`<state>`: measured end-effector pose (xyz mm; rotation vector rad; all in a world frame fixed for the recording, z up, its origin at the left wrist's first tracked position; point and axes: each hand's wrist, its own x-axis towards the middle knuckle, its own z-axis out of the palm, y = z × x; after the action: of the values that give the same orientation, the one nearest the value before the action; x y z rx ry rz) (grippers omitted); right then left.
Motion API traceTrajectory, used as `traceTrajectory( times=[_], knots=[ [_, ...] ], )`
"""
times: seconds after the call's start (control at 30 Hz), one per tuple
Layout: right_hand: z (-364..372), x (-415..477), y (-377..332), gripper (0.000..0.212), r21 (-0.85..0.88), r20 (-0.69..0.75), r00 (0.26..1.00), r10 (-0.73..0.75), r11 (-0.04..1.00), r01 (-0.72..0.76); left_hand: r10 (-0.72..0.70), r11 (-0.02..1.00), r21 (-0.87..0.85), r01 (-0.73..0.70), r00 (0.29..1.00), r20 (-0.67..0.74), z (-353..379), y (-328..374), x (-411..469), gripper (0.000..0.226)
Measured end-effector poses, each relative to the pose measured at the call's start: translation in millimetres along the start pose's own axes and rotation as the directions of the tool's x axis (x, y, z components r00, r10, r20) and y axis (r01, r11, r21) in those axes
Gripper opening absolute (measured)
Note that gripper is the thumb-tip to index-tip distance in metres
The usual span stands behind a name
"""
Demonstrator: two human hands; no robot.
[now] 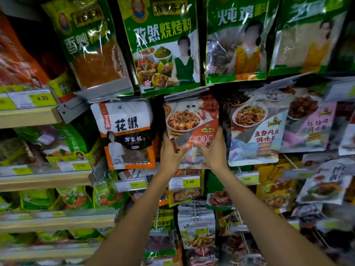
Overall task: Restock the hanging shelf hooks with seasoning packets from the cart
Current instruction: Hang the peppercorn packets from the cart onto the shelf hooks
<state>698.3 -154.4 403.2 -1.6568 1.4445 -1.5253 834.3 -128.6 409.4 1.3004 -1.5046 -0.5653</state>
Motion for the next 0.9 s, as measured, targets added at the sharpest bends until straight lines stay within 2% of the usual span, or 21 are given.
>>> traceTrajectory(
  times=[0.17, 0.27, 0.4, 0.5, 0.6, 0.67, 0.77, 0.83, 0.9],
  knots=[
    [-6.3, -12.4, -6.1, 0.090, 0.025, -0.026, 1.000, -0.007, 1.000, 0.008, -0.011, 1.000, 0.001, 0.011, 1.000, -0.010, 1.3, 7.8, -12.4, 0.110],
    [-7.9, -13.9, -9.1, 0.085, 0.032, -0.038, 0.999, -0.008, 0.999, 0.009, 0.003, 0.999, 0.039, -0.001, 1.000, -0.031, 1.5, 6.4, -11.5, 0.096],
    [-7.5, -17.1, -14.5, 0.084, -0.005, -0.039, 0.999, -0.022, 1.000, 0.022, 0.022, 0.996, 0.085, -0.019, 0.999, -0.031, -1.9, 4.8, -13.6, 0.090],
    [-11.8, -30.5, -20.3, 0.078, -0.068, -0.091, 0.993, -0.070, 0.996, 0.064, 0.128, 0.979, 0.170, -0.112, 0.988, -0.087, -1.1, 11.7, -29.0, 0.074],
    [-34.3, -42.0, -29.9, 0.056, -0.088, -0.162, 0.978, -0.130, 0.989, 0.117, 0.212, 0.942, 0.299, -0.150, 0.959, -0.187, 4.7, 28.9, -44.7, 0.055],
    [-61.5, -42.5, -34.7, 0.042, -0.088, -0.194, 0.966, -0.173, 0.983, 0.159, 0.299, 0.904, 0.383, -0.188, 0.919, -0.256, 10.1, 46.8, -48.5, 0.044],
    [-114.9, -33.2, -40.3, 0.032, -0.091, -0.260, 0.944, -0.203, 0.978, 0.185, 0.468, 0.807, 0.513, -0.292, 0.846, -0.256, 27.4, 80.7, -44.1, 0.029],
    [-155.8, -22.5, -41.6, 0.028, -0.094, -0.319, 0.922, -0.218, 0.976, 0.198, 0.551, 0.770, 0.508, -0.386, 0.804, -0.225, 48.6, 108.2, -39.4, 0.023],
    [-198.4, -9.1, -42.1, 0.029, -0.110, -0.368, 0.900, -0.233, 0.972, 0.207, 0.567, 0.802, 0.348, -0.486, 0.801, -0.191, 73.3, 145.4, -34.6, 0.025]
  ],
)
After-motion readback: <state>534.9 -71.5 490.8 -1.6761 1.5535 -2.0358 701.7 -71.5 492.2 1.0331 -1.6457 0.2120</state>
